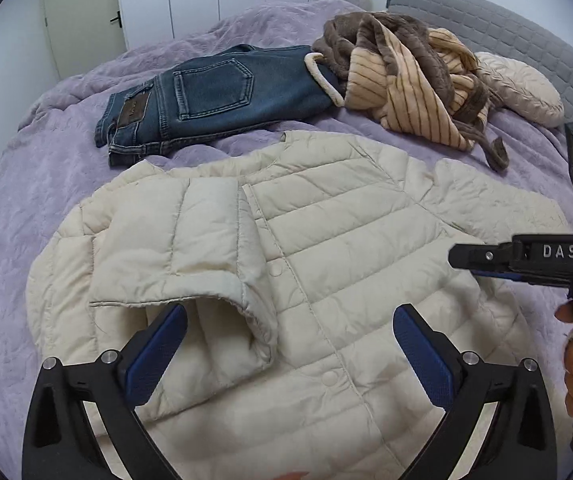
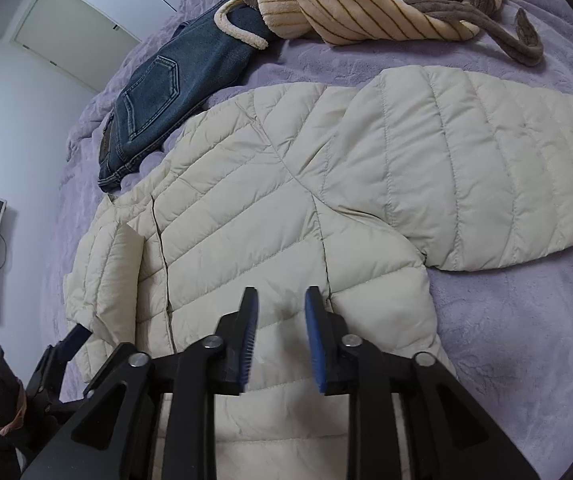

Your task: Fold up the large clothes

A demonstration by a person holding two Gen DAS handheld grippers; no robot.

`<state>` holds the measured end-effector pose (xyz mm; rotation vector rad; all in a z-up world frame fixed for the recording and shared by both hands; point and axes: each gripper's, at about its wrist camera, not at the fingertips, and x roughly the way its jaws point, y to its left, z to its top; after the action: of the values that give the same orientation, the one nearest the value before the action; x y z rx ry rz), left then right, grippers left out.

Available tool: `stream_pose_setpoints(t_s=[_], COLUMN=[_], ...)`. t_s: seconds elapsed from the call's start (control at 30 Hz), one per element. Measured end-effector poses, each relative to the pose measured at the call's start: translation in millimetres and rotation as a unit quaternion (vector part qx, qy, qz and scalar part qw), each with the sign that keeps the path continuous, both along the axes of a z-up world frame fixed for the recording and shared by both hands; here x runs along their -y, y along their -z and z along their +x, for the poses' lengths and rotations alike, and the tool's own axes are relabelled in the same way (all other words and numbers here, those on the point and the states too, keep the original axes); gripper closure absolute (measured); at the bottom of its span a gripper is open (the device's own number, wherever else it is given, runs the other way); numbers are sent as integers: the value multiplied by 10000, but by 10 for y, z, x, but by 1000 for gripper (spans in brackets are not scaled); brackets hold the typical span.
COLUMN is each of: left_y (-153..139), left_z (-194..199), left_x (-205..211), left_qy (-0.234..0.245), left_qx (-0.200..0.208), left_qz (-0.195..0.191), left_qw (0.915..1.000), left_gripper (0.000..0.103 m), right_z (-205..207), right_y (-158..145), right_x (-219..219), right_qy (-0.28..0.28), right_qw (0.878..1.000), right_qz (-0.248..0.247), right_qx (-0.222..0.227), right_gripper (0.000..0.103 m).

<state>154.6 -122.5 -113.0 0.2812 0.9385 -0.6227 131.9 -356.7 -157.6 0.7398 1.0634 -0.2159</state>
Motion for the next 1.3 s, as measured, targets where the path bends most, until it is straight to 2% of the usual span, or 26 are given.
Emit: stream_pose_setpoints(t_s=[0.03,0.1,0.2,0.3,0.33,0.4,0.47,0.53,0.67,0.8,0.83,0.87,0.9,0.97,1.03,1.07,1.1,1.17,1.23,1.3], left_y=[-55,-156,-165,-4,62,195,310,400,502,635,664,686,701,717,754,772,782,780,725,621], left_z=[-26,-71,-65,18,57,141,212,256,290,390,408,421,422,398,412,418,418,440,441,434], left_x=[-59,-270,-707,-1203,-1366,-1670,-1906,-2034,-2058,-2018,-2019,-2023,-2022,-2005,-2015,-2018,-2014,-2016,-2017,-2044], left_qy=[-30,-221,-839,-1591,-1856,-2350,-2709,-2868,-2868,-2837,-2833,-2832,-2826,-2806,-2781,-2768,-2758,-2741,-2691,-2616], left_qx=[38,166,273,177,127,-50,-199,-244,-188,-284,-307,-320,-334,-369,-415,-441,-458,-503,-542,-555], left_qz=[-8,-75,159,586,732,927,1007,1095,1190,1222,1219,1219,1220,1215,1220,1226,1235,1241,1236,1208], left_qw=[10000,9996,9960,9854,9798,9676,9571,9514,9504,9507,9507,9507,9509,9514,9519,9520,9521,9523,9536,9560], left_gripper=[0,0,0,0,0,0,0,0,0,0,0,0,0,0,0,0,0,0,0,0], right_z=[14,-12,20,185,257,379,504,615,820,958,975,979,986,969,896,840,777,650,521,421], right_y=[-13,-74,-201,-328,-365,-428,-461,-451,-340,-199,-172,-173,-180,-223,-212,-167,-96,100,334,495], right_x=[-15,-55,-264,-659,-813,-1140,-1469,-1748,-2099,-2250,-2235,-2189,-2096,-1778,-1355,-1126,-912,-537,-292,-154], right_qy=[11,-47,-489,-1236,-1503,-2038,-2528,-2906,-3438,-3542,-3465,-3351,-3187,-2610,-1898,-1479,-1034,-238,299,642], right_qw=[10000,9999,9979,9885,9829,9670,9442,9196,8826,8448,8402,8438,8570,9047,9537,9731,9868,9991,9965,9880], right_qz=[-32,-160,-403,-802,-982,-1439,-2035,-2590,-3183,-4004,-4165,-4185,-4044,-3359,-2312,-1734,-1199,-215,735,1366], right_qx=[-1,22,146,343,408,520,557,536,394,243,216,231,200,242,320,348,341,279,278,315], right_gripper=[43,42,39,23,23,23,23,23,23,24,44,67,96,96,96,96,96,95,94,94])
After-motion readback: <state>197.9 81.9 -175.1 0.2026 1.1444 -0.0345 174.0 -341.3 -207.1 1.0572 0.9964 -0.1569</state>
